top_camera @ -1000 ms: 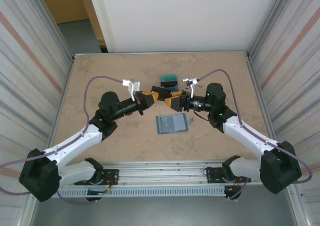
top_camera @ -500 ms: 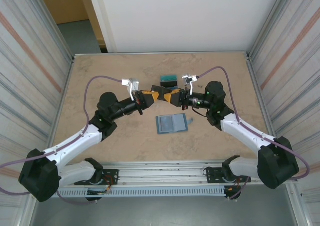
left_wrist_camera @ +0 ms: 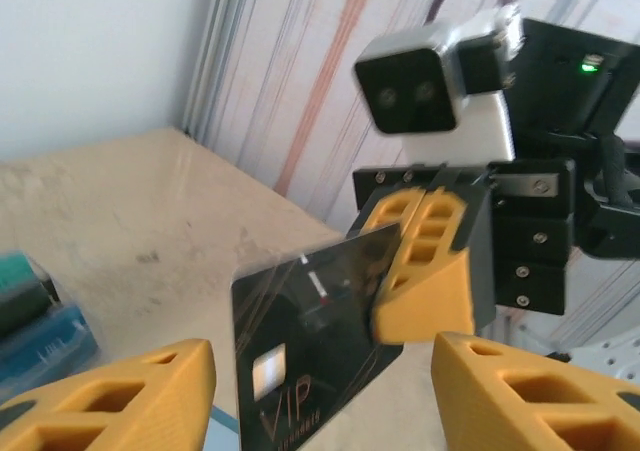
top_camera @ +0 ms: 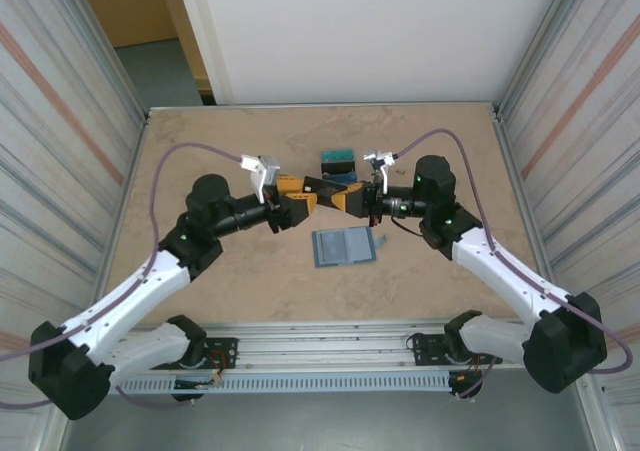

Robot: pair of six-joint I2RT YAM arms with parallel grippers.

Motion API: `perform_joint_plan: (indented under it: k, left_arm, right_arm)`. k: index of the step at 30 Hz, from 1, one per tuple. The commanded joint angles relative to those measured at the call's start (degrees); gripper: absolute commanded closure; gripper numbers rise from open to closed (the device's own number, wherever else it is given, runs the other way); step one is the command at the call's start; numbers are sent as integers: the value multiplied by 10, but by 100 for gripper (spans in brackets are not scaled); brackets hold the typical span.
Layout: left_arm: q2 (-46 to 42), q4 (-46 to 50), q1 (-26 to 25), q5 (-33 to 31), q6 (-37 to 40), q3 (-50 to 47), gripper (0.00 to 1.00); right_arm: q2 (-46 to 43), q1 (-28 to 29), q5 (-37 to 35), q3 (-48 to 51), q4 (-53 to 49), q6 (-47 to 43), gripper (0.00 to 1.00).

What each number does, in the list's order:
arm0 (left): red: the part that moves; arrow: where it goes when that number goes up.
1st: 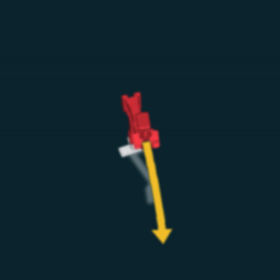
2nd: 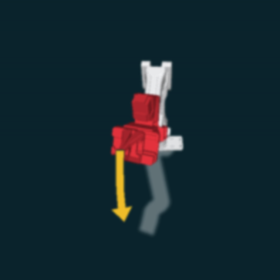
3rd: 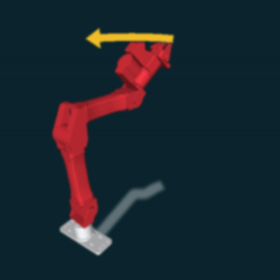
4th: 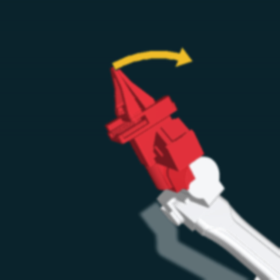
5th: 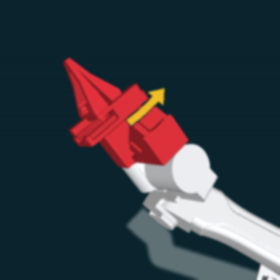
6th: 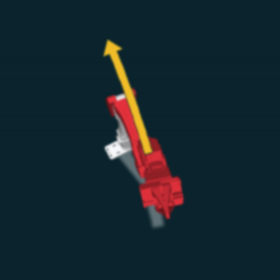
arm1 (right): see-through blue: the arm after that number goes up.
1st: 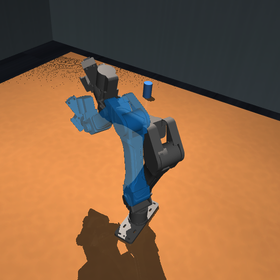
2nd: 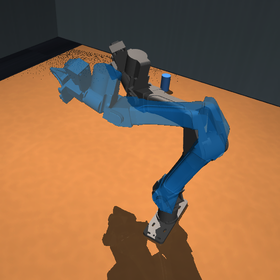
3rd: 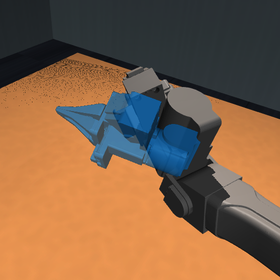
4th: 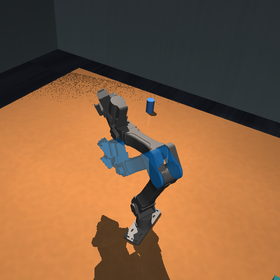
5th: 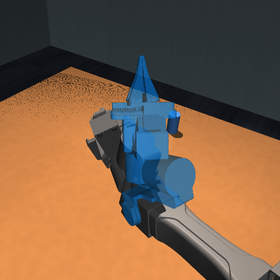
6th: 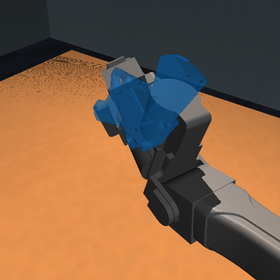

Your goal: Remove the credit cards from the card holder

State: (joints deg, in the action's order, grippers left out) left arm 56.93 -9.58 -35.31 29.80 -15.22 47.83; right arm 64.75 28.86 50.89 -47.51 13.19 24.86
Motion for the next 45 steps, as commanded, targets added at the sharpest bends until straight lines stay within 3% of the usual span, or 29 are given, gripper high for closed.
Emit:
perform_joint_plan:
  k: [1, 10, 19, 33, 36, 39, 45]
  left_arm:
    - [-13, 178, -1, 32, 157, 85, 35]
    - [87, 392, -49, 21, 309, 233, 34]
    - [183, 454, -60, 49, 348, 314, 39]
    - [226, 470, -57, 101, 368, 335, 92]
    - [227, 452, -51, 94, 373, 325, 100]
    - [223, 409, -32, 91, 375, 302, 100]
    - [232, 295, 7, 65, 395, 265, 100]
  right_arm:
    - [-26, 1, 6, -32, -127, -91, 100]
    - [-41, 5, 32, -58, -229, -156, 100]
    - [-36, 7, 58, -69, -266, -183, 100]
    - [-23, 8, 47, -73, -279, -192, 99]
    - [-24, 6, 19, -73, -280, -186, 83]
    - [-28, -2, -13, -70, -282, -177, 53]
    - [-29, -21, -95, -62, -288, -147, 30]
